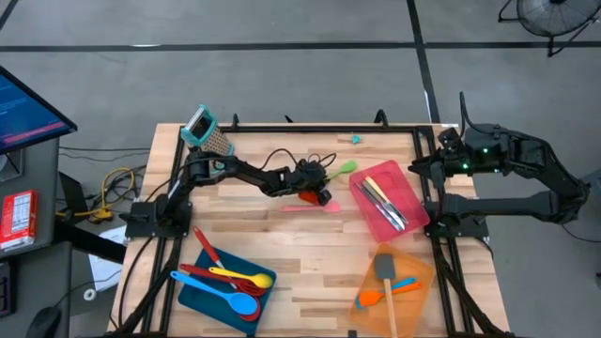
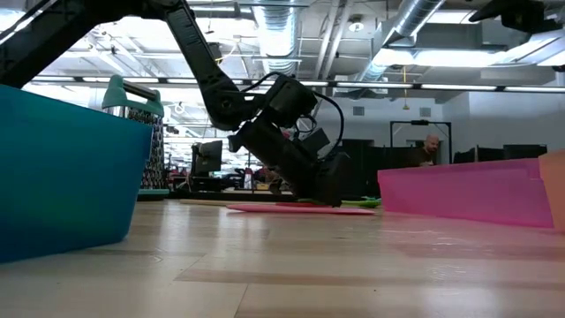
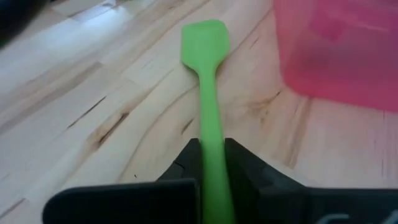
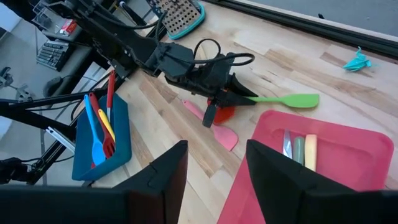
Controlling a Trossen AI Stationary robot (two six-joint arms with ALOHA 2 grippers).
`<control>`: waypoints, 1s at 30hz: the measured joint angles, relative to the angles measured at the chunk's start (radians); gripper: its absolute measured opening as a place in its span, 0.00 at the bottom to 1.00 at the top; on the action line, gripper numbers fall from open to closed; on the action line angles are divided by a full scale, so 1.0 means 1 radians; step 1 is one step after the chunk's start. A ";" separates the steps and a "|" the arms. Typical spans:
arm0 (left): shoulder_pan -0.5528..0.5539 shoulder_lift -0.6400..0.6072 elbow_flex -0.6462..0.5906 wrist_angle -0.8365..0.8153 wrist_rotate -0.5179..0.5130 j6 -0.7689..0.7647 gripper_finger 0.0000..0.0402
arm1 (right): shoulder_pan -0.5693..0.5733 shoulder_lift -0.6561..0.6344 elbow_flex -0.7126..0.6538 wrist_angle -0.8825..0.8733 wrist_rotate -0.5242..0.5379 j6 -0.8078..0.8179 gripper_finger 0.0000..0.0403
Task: Pick & Place Kitchen Items
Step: Put the green spatula into the orange bin
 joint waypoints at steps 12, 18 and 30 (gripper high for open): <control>-0.004 -0.152 -0.006 -0.070 -0.006 0.004 0.05 | 0.000 0.000 0.000 0.002 0.000 -0.009 0.39; -0.004 -0.264 -0.006 -0.147 -0.054 0.034 0.05 | 0.000 0.000 0.000 -0.001 0.000 -0.034 0.38; -0.037 -0.634 -0.005 -0.257 0.087 -0.080 0.05 | 0.000 0.000 0.000 -0.001 0.001 -0.089 0.36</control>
